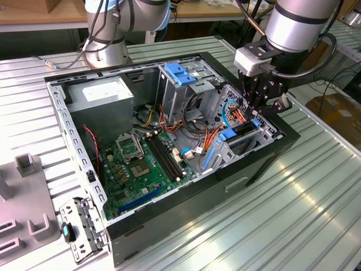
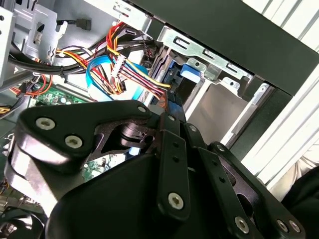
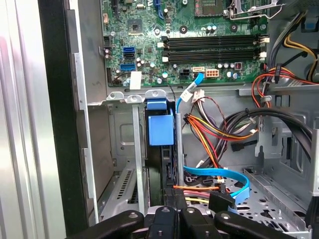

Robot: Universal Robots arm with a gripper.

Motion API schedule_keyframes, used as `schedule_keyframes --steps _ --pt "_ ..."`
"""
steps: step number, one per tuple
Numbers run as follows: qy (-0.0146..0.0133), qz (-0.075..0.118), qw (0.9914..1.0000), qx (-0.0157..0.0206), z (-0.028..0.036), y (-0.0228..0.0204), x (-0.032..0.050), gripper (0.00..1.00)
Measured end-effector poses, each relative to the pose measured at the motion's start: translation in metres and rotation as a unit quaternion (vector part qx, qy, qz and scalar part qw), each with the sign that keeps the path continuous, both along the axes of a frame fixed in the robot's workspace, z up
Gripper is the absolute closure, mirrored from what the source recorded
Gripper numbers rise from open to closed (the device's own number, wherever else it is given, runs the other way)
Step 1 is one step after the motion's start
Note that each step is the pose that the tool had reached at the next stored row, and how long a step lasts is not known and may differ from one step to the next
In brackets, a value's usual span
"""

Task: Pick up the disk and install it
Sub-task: 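Insert the second disk wire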

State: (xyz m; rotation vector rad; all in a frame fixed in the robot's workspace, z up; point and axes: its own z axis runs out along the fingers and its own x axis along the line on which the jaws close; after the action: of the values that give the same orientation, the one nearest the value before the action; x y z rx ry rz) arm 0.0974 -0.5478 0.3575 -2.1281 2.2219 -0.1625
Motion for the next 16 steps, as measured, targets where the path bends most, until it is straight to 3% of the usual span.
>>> schedule_keyframes --steps 16 --pt "0.0000 0.000 1.00000 0.0000 0.0033 0.0000 0.0000 0.89"
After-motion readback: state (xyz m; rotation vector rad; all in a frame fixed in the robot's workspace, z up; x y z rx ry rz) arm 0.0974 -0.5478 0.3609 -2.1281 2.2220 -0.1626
